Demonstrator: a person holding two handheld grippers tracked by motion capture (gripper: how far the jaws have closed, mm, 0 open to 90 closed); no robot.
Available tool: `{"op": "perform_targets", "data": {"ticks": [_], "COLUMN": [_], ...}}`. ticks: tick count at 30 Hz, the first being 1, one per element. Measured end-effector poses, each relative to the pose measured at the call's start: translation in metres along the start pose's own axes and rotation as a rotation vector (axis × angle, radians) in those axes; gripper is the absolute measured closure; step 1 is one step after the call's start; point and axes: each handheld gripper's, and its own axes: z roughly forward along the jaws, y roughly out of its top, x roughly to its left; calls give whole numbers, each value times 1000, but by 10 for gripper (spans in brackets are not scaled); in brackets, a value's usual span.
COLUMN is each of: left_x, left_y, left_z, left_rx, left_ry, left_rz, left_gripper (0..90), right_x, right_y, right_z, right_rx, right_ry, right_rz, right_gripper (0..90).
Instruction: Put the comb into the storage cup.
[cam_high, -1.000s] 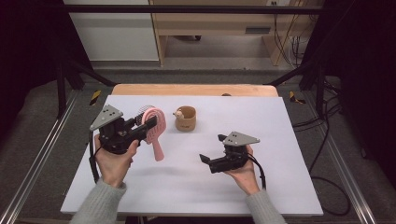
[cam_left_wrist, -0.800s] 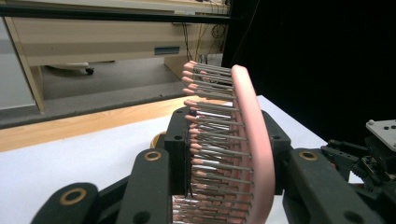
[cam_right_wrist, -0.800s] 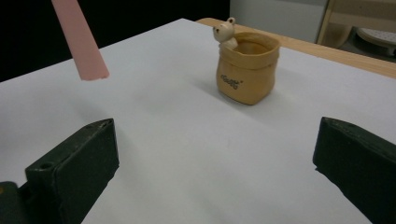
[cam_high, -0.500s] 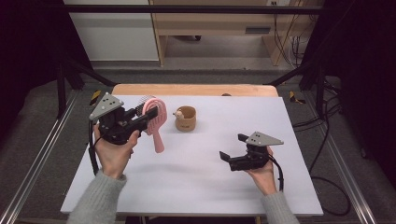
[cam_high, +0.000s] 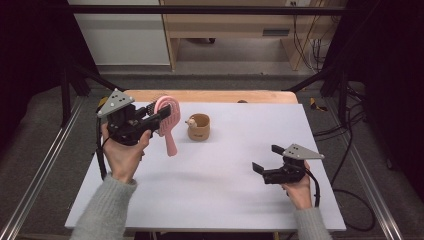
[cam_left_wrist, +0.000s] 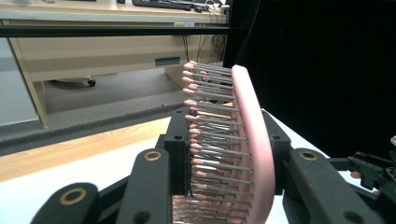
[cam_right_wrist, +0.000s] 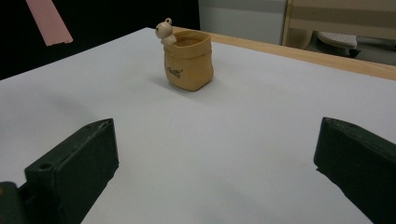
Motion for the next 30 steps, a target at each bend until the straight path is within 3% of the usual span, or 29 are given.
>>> {"op": "perform_targets", "data": {"ticks": [9,30], "left_x": [0,-4], "left_y": [9,31], "left_z": [9,36], "left_rx": [-5,-20], "left_ry": [-6,-9], "left_rz": [2,22], "left_gripper": [637,638], "right_x": [-12,-18], "right_y": [-8,-14], "right_z": [-7,-9], "right_rx": [0,22], "right_ry": [-16,-41], "right_rz": [14,11], "right_gripper": [2,2]}}
